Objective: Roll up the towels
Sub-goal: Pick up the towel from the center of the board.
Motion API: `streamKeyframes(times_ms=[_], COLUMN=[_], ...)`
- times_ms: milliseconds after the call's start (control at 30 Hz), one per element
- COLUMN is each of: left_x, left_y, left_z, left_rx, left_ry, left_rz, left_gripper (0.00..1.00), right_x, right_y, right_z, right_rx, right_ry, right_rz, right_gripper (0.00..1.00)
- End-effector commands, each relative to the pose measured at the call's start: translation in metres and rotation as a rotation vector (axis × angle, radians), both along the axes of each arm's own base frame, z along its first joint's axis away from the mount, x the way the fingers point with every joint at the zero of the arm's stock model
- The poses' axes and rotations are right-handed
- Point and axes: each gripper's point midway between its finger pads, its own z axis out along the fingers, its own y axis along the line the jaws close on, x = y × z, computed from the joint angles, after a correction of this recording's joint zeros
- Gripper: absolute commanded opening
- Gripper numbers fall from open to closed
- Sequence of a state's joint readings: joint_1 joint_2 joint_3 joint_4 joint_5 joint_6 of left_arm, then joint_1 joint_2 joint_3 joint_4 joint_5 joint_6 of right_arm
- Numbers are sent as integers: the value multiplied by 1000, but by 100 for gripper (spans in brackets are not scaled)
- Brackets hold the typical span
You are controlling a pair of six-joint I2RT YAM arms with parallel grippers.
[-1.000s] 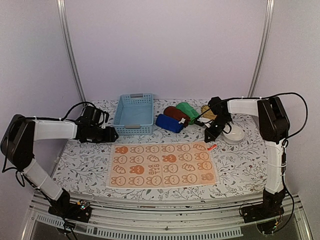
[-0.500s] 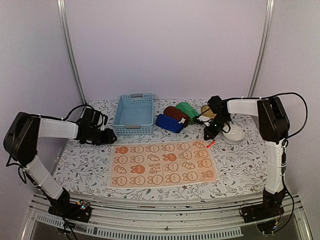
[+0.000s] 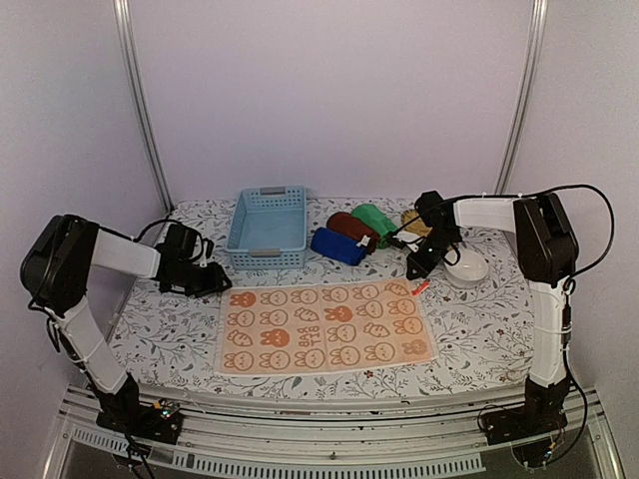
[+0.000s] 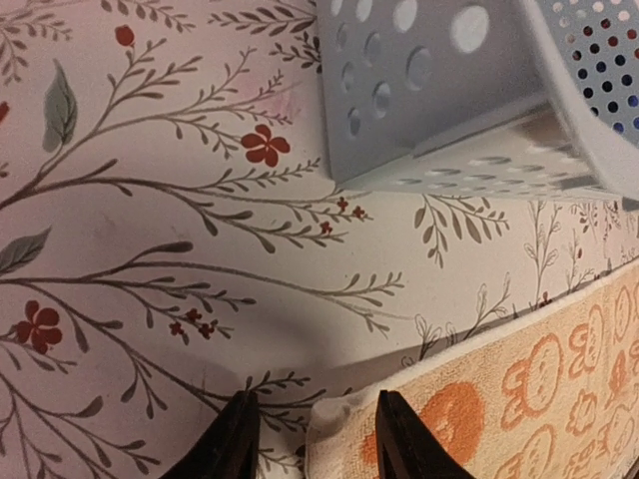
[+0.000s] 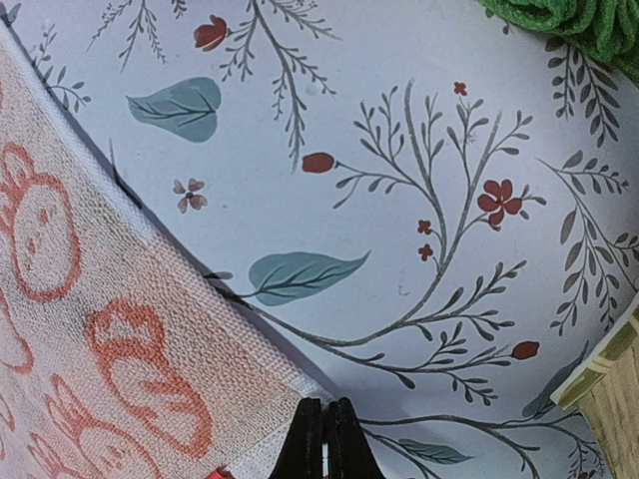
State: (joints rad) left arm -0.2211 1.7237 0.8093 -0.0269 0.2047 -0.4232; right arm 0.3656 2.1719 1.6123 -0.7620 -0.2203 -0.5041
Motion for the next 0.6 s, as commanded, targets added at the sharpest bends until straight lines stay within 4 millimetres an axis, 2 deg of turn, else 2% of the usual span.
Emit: streamKeyframes(times_ms=[0,100,333,500,567], left_x=[4,1,-4,-5,-8], left_y=[-7,-15,-14,-8,-1], left_z=[-11,-16,-20,-22,-24], left_rx=[-64,-98,-83,-51,-17], left_ry=[11,33,44,63,71], left_rz=[-28,-58,-70,-50,-29], left_gripper=[40,32,20,23,31], right_x=[-2,-3,-3,-3,-3], right_y=[4,4,3,3,3], right_z=[5,4,4,4,5], right_rx=[23,23,18,18,19], right_ry=[-1,4,2,2,2], right_rz=[-4,-6,-5,-6,-5], right_gripper=[3,3,3,3,3])
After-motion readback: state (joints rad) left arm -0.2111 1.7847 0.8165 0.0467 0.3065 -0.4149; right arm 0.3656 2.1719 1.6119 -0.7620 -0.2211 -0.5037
